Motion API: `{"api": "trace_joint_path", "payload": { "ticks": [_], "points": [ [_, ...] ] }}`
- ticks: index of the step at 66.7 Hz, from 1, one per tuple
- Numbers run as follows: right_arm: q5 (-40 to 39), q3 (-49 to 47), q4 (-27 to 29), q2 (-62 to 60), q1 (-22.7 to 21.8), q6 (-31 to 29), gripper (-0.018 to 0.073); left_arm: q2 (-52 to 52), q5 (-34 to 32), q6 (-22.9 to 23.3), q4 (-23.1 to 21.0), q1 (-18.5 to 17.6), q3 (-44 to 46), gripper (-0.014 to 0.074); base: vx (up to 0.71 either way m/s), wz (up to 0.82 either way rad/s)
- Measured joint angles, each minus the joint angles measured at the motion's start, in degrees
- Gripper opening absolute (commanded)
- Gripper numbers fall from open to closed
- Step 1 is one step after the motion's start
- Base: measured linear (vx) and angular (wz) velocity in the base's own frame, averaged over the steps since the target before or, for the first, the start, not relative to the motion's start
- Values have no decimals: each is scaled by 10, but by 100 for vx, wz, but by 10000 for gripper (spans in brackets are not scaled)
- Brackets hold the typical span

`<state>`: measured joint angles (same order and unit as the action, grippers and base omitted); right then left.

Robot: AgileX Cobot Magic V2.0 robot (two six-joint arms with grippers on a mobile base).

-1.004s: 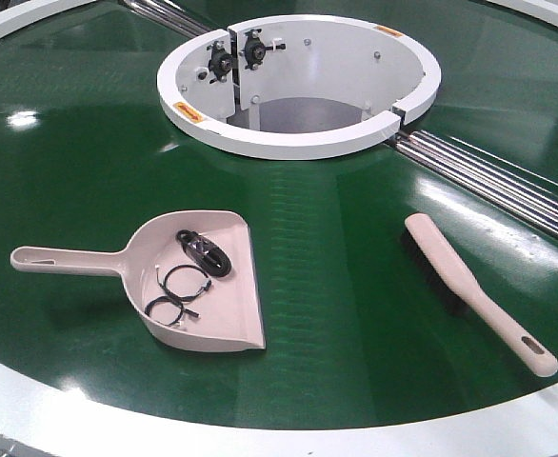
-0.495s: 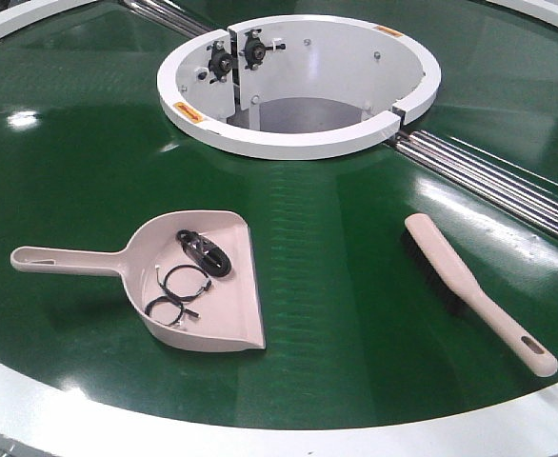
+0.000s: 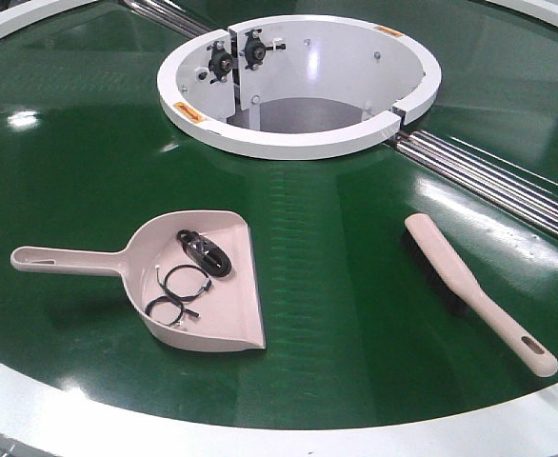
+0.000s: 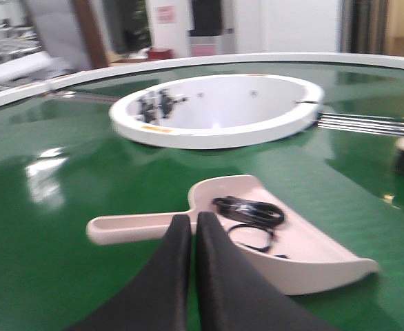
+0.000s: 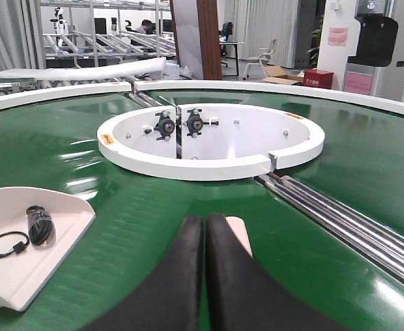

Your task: Clean and inspect green conveyor with broom and dustpan

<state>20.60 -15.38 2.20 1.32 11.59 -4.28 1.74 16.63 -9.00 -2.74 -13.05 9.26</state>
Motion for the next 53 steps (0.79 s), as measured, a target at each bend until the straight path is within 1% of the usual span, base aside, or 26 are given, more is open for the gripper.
{"api": "trace_joint_path", "payload": {
  "ticks": [2, 4, 7, 10, 16, 27, 53],
  "points": [
    [0, 0, 0, 0, 0, 0, -8, 0, -18, 38, 32, 4, -13, -8, 0, 0],
    [0, 0, 0, 0, 0, 0, -8, 0, -37, 67, 51, 8, -27, -8, 0, 0],
    [0, 0, 0, 0, 0, 0, -8, 0, -63, 90, 70, 17, -48, -8, 0, 0],
    [0, 0, 0, 0, 0, 0, -8, -1, -92, 99, 80, 25, -75, -8, 0, 0],
    [0, 0, 0, 0, 0, 0, -8, -16, -121, 101, 76, 46, -105, -8, 0, 0],
    [0, 0, 0, 0, 0, 0, -8, -24, -124, 99, 65, 75, -107, -8, 0, 0],
    [0, 0, 0, 0, 0, 0, -8, -24, -122, 101, 61, 76, -109, -8, 0, 0]
  ]
}}
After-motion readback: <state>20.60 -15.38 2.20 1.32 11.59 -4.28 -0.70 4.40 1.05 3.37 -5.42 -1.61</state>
